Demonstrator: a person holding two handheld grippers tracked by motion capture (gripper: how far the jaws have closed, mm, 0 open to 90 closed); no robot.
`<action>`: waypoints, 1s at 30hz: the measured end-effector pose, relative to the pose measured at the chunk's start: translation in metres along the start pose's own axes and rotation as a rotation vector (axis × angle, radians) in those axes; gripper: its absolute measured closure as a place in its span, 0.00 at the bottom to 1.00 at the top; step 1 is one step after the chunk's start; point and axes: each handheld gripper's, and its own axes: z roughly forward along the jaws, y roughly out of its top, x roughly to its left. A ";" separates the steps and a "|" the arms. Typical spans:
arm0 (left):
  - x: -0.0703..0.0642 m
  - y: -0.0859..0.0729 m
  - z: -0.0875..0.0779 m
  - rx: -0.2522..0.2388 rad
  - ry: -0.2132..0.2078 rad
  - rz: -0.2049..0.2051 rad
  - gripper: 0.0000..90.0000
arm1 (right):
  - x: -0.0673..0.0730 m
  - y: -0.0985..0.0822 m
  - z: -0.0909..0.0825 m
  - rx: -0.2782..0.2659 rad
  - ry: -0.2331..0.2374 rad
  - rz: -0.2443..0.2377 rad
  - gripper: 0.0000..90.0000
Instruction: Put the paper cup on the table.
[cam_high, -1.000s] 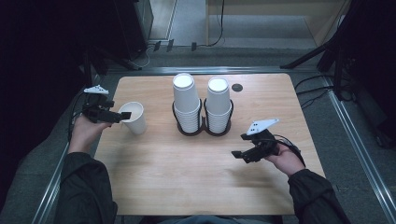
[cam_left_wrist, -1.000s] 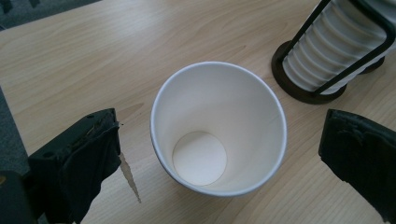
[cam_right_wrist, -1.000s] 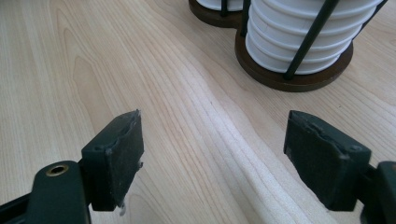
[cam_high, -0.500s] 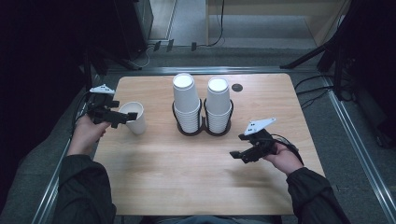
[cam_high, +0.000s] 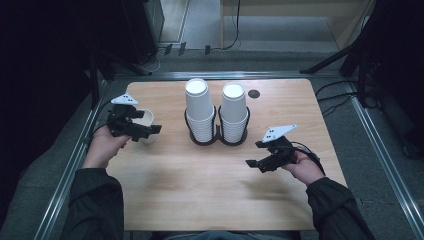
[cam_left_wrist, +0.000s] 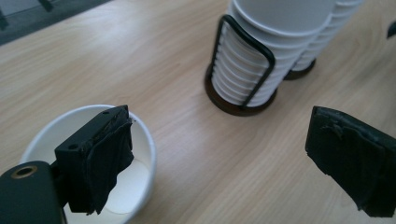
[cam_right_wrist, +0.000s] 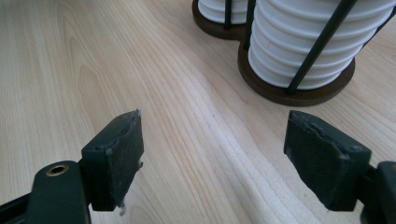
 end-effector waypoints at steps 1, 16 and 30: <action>-0.002 0.000 0.002 0.007 0.003 0.003 0.09 | -0.001 0.001 0.000 -0.005 0.006 0.012 0.22; -0.044 -0.016 0.037 0.013 -0.038 0.043 0.09 | -0.005 0.004 -0.002 -0.017 -0.002 0.008 0.22; -0.085 -0.018 0.071 0.074 -0.083 0.141 0.09 | -0.003 0.005 -0.003 -0.021 -0.008 0.006 0.22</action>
